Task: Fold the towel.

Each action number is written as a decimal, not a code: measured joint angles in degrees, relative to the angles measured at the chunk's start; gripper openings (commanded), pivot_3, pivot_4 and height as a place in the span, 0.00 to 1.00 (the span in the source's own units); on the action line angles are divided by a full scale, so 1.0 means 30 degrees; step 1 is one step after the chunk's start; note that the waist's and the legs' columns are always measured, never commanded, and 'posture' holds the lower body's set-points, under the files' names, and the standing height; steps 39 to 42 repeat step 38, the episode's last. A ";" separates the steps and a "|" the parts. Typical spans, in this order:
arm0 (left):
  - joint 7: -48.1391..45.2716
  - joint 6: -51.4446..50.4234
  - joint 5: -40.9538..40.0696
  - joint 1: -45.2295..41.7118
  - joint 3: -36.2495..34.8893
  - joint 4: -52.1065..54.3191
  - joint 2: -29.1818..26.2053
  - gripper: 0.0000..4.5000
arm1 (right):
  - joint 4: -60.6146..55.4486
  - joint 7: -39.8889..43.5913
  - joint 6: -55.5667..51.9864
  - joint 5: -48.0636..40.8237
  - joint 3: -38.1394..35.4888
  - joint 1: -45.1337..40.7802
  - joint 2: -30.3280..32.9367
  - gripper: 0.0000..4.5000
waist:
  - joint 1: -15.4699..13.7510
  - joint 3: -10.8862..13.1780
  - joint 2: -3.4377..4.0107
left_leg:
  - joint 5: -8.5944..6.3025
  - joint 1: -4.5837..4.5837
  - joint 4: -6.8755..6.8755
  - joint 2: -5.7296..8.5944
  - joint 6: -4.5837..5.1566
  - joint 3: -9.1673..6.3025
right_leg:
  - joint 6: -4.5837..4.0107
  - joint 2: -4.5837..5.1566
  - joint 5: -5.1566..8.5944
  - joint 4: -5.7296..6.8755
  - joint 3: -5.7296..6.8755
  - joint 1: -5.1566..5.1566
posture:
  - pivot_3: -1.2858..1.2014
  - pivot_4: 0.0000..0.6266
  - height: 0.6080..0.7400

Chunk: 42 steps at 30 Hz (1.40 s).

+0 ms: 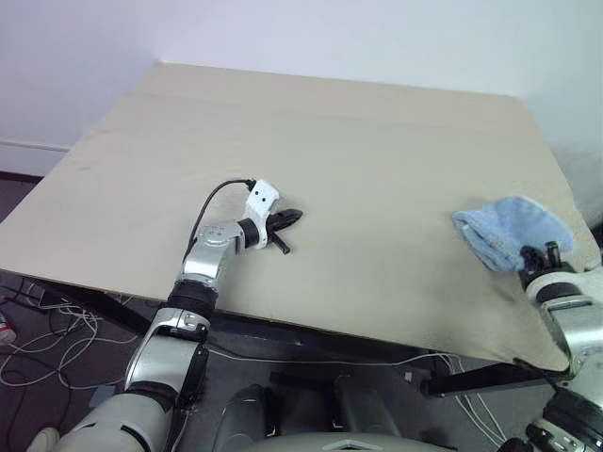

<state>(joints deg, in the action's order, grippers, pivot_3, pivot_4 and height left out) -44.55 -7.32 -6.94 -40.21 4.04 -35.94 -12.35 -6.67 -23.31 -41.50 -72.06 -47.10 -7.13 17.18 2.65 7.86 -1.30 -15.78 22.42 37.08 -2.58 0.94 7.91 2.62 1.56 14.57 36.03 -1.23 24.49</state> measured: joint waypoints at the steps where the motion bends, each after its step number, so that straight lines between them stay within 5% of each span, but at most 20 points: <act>1: -0.0017 0.0032 0.0003 0.0001 0.0000 -0.0001 0.0023 0.00 | -0.0001 -0.0172 0.0178 -0.0030 0.0063 -0.0013 -0.0026 0.16 | -0.0015 -0.0001 -0.0001 | 0.0000 0.0000 0.0000 0.0000 0.0000 -0.0001 | 0.0005 -0.0005 0.0000 0.0000 0.0002 -0.0001 | 0.52 0.24 0.86; 12: -0.0202 0.0355 0.0031 -0.0129 -0.0063 -0.0971 0.0236 0.00 | -0.1686 -0.1082 0.1029 -0.1016 0.0123 0.1240 0.0000 0.99 | -0.0090 0.0000 -0.0008 | -0.0001 0.0012 -0.0001 0.0002 0.0002 -0.0003 | 0.0043 0.0000 0.0006 -0.0007 0.0008 -0.0003 | 0.52 0.24 0.86; 16: -0.0371 0.0752 0.0041 -0.0614 -0.0090 -0.1743 0.0342 0.00 | -0.3576 -0.1032 0.1499 -0.0282 0.0158 0.3369 0.0394 1.00 | -0.0170 -0.0002 -0.0003 | -0.0002 0.0014 -0.0010 0.0005 0.0003 -0.0005 | 0.0061 0.0003 0.0018 -0.0009 0.0011 -0.0002 | 0.52 0.24 0.86; 24: 0.0782 0.2325 0.0087 -0.1954 -0.1059 -0.4634 -0.0894 0.00 | -0.7444 0.2416 0.2566 0.6727 0.2493 0.6985 0.4289 1.00 | 0.0063 0.0016 -0.0042 | -0.0005 -0.0020 0.0001 -0.0010 0.0008 -0.0003 | 0.0123 -0.0022 0.0061 -0.0007 -0.0002 -0.0009 | 0.52 0.24 0.86; 33: 0.1321 0.3383 0.0016 -0.1867 -0.2206 -0.5747 -0.2652 0.00 | -0.8123 0.7452 0.4200 1.3760 1.1131 0.3421 0.6452 1.00 | -0.0323 0.0018 -0.0073 | -0.0008 0.0018 -0.0007 0.0006 0.0011 -0.0004 | 0.0068 0.0007 0.0027 -0.0028 0.0039 0.0003 | 0.52 0.24 0.86; 42: 0.1334 0.3019 -0.0116 -0.0610 -0.2542 -0.4886 -0.2848 0.00 | -0.6463 0.8992 0.4857 1.5827 1.3433 0.2422 0.5537 1.00 | -0.0687 0.0023 -0.0107 | -0.0013 0.0037 0.0006 0.0015 0.0021 -0.0002 | 0.0048 0.0033 0.0037 -0.0042 0.0051 0.0003 | 0.52 0.24 0.86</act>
